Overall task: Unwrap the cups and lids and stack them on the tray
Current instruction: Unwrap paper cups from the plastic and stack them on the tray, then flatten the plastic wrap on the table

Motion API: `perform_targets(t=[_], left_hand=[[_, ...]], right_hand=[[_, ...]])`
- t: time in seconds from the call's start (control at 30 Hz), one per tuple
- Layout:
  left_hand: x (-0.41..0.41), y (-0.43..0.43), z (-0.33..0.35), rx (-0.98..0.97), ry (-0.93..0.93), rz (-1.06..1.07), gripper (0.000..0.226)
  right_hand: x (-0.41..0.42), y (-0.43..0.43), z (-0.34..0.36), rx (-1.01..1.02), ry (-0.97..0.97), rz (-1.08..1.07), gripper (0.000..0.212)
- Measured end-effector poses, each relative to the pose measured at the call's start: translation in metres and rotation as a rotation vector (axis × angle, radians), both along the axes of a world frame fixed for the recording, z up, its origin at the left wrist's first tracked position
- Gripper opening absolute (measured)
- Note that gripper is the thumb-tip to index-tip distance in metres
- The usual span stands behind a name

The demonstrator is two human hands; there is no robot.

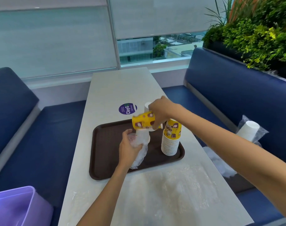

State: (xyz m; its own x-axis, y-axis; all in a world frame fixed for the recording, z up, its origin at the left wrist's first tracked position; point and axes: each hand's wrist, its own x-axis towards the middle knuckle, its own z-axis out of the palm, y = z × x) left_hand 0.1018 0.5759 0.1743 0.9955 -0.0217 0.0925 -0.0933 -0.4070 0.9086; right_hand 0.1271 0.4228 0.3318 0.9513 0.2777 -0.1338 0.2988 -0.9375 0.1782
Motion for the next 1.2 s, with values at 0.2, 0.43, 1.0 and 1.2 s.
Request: perform_targets(t=[0.2, 0.43, 1.0, 1.2], left_hand=[[-0.003, -0.008, 0.003, -0.05, 0.038, 0.041, 0.07], [-0.006, -0.01, 0.0, -0.047, 0.051, 0.06, 0.07], [-0.007, 0.002, 0.031, -0.233, 0.028, 0.093, 0.063], [-0.012, 0.011, 0.052, -0.367, 0.014, 0.2, 0.052]], right_hand=[[-0.008, -0.068, -0.022, 1.026, -0.072, -0.403, 0.055], [-0.014, -0.095, -0.078, 1.202, -0.132, -0.61, 0.066], [-0.056, -0.031, -0.065, 1.373, -0.671, -0.159, 0.025], [-0.071, 0.013, -0.1, 1.422, -0.208, -0.157, 0.046]])
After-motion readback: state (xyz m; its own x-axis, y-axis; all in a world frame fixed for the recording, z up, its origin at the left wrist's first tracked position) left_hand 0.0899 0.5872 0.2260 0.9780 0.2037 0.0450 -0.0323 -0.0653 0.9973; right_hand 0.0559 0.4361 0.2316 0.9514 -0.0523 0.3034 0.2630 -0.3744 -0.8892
